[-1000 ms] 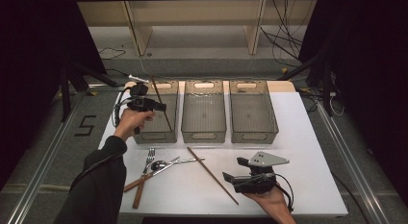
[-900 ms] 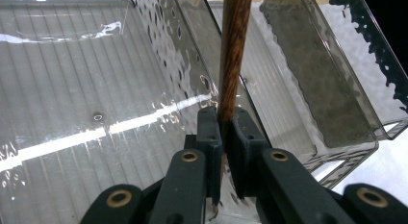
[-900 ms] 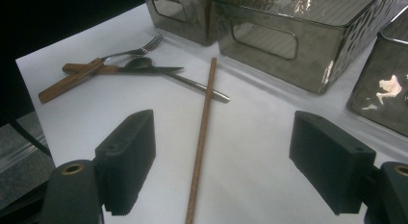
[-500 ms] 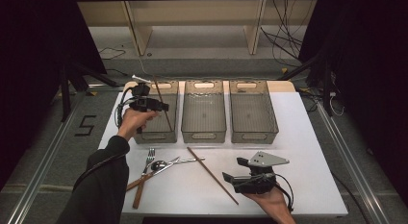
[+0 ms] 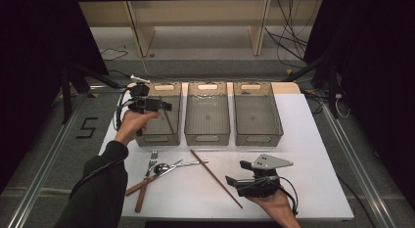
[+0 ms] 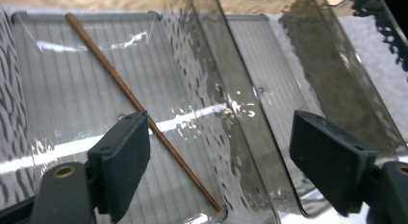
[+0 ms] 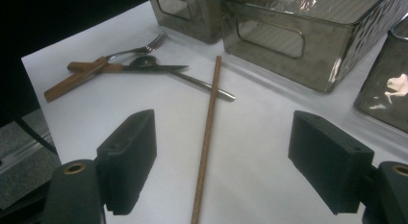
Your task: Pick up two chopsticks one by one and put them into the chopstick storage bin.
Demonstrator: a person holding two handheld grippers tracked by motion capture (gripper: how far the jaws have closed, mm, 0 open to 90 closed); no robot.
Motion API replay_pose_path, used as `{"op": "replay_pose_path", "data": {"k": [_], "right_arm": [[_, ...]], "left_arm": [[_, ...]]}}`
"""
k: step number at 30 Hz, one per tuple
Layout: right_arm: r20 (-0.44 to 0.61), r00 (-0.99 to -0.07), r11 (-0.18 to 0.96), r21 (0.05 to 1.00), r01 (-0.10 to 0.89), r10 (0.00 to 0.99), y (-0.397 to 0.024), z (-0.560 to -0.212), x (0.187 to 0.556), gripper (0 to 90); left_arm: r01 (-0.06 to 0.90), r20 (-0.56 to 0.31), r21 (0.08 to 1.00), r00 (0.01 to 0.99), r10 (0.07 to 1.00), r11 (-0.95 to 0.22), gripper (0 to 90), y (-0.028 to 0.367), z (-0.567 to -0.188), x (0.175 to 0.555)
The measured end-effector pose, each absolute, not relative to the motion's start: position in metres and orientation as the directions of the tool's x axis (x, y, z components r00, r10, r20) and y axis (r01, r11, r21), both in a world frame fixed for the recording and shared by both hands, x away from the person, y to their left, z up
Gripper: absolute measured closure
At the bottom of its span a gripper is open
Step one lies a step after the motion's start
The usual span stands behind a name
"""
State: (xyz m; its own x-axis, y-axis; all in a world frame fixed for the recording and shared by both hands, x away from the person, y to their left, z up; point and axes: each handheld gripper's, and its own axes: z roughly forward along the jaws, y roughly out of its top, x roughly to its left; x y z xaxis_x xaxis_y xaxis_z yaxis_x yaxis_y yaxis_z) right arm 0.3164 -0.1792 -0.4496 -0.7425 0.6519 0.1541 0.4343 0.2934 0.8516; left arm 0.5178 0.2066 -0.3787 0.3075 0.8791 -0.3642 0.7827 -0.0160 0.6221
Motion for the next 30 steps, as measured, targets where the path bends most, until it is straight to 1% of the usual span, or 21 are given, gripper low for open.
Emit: {"op": "replay_pose_path", "data": {"k": [4,9,13,17,21,23,27,30], "right_arm": [[0.145,-0.747,0.318,0.840,0.439,0.649,-0.175,-0.449,0.316,25.8],[0.126,-0.756,0.357,0.823,0.441,0.642,-0.169,-0.449,0.315,25.7],[0.123,-0.760,0.385,0.804,0.454,0.638,-0.164,-0.452,0.316,26.1],[0.114,-0.763,0.413,0.785,0.462,0.636,-0.159,-0.453,0.317,28.1],[0.105,-0.764,0.443,0.762,0.473,0.636,-0.154,-0.453,0.318,30.0],[0.101,-0.765,0.454,0.753,0.477,0.636,-0.151,-0.453,0.319,32.1],[0.097,-0.759,0.478,0.723,0.498,0.644,-0.144,-0.453,0.324,35.4],[0.097,-0.761,0.493,0.709,0.505,0.641,-0.138,-0.453,0.328,36.8]], "left_arm": [[0.748,-0.388,0.664,0.342,0.856,0.002,19.6,0.211,-0.373,0.502],[0.703,-0.433,0.710,0.384,0.815,0.046,18.4,0.217,-0.370,0.471],[0.669,-0.415,0.742,0.408,0.813,0.043,18.4,0.217,-0.371,0.447],[0.647,-0.407,0.761,0.426,0.808,0.043,18.1,0.215,-0.382,0.426],[0.630,-0.431,0.773,0.441,0.787,0.070,18.0,0.216,-0.397,0.406],[0.627,-0.427,0.776,0.453,0.783,0.060,18.0,0.214,-0.404,0.398],[0.630,-0.429,0.775,0.463,0.776,0.053,18.0,0.212,-0.415,0.389],[0.614,-0.428,0.788,0.480,0.766,0.055,17.9,0.211,-0.421,0.383]]}}
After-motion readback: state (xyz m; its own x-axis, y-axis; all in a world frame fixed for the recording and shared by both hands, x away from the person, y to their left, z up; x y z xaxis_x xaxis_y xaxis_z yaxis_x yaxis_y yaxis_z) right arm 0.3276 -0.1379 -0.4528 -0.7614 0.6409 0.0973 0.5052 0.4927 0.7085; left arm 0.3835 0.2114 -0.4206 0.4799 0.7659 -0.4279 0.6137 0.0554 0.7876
